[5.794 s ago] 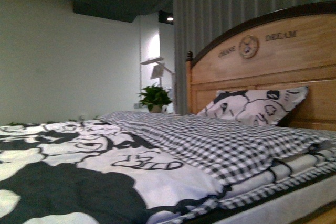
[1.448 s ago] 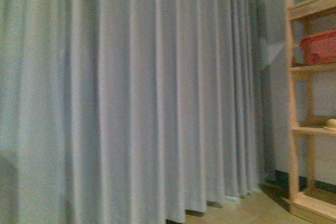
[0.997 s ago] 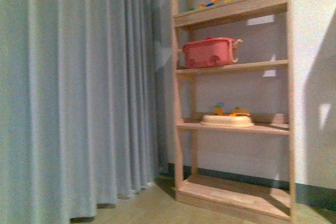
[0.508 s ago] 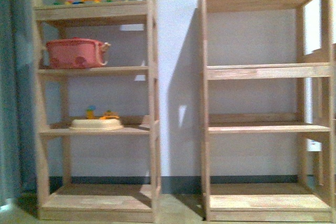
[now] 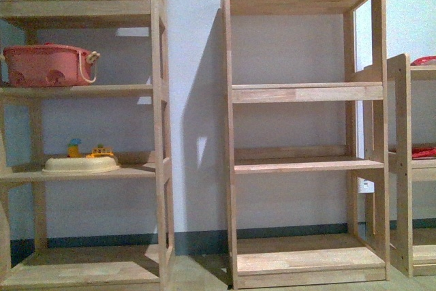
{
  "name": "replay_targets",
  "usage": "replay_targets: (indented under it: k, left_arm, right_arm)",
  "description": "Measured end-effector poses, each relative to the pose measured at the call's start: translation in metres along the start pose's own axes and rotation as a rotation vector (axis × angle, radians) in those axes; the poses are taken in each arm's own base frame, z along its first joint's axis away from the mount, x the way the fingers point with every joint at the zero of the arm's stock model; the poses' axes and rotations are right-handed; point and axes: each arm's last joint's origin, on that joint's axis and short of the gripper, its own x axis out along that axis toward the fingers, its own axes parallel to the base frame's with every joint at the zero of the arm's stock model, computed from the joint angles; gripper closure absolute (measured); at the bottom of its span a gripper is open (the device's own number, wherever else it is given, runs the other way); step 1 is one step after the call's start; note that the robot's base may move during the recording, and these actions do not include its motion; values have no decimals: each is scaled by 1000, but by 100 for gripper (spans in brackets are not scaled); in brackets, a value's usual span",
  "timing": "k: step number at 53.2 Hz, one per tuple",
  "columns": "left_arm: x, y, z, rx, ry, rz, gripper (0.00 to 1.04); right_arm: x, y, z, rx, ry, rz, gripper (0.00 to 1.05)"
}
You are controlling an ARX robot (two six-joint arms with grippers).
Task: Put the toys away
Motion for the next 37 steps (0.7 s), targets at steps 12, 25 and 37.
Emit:
replay_targets:
  k: [12,25,37]
  left_arm:
    - [0,0,0,0,0,0,6]
    - [0,0,0,0,0,0,6]
    - [0,0,0,0,0,0,6]
  right_arm:
    - [0,0,0,0,0,-1,85]
    - [0,0,0,0,0,0,85]
    - [0,0,0,0,0,-1,85]
